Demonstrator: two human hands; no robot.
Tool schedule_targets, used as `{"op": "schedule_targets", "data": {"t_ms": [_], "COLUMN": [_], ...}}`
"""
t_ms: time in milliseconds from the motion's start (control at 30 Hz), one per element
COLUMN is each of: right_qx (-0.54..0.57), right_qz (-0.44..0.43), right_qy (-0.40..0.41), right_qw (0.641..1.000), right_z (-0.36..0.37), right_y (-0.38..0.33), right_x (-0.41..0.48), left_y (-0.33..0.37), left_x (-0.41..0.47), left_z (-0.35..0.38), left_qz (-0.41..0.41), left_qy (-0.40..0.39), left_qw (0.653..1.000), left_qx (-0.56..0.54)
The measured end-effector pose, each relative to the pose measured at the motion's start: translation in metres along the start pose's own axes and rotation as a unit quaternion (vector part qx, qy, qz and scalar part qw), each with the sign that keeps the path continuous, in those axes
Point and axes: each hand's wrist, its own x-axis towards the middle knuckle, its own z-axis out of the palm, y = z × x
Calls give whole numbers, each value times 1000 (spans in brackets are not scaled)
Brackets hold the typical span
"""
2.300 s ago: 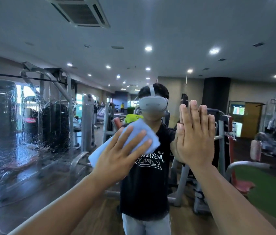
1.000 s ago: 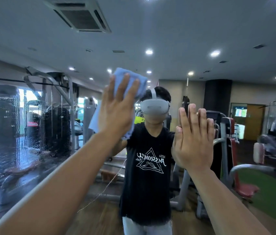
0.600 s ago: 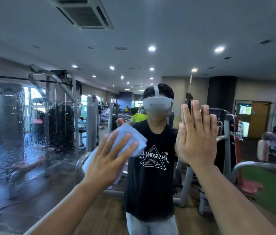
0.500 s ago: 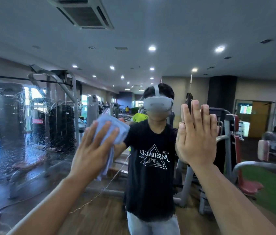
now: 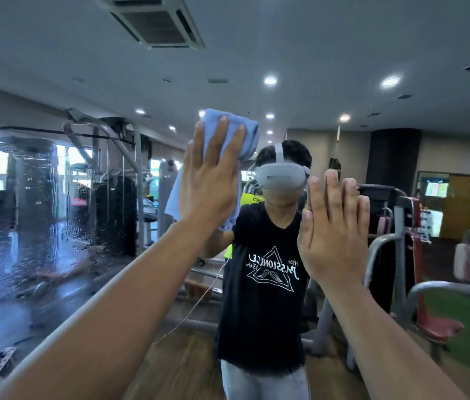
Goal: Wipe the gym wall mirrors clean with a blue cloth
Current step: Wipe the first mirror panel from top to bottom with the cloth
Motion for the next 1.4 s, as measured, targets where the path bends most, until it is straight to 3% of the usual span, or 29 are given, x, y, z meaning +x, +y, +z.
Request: {"op": "schedule_targets", "data": {"t_ms": [633, 900, 1167, 1400], "right_qx": [38, 23, 49, 56], "right_qz": [4, 57, 33, 32], "right_qy": [3, -14, -29, -36], "right_qw": [999, 998, 998, 997], "right_z": [-1, -9, -9, 14], "right_y": [-2, -32, -117, -185], "right_x": [1, 10, 30, 31], "left_y": [-6, -21, -48, -148], "left_x": [-33, -50, -50, -47], "left_z": [1, 0, -3, -32], "left_qz": [8, 49, 116, 62], "left_qy": [5, 4, 19, -13], "left_qw": [1000, 999, 993, 998], "left_qx": [17, 17, 10, 20]}}
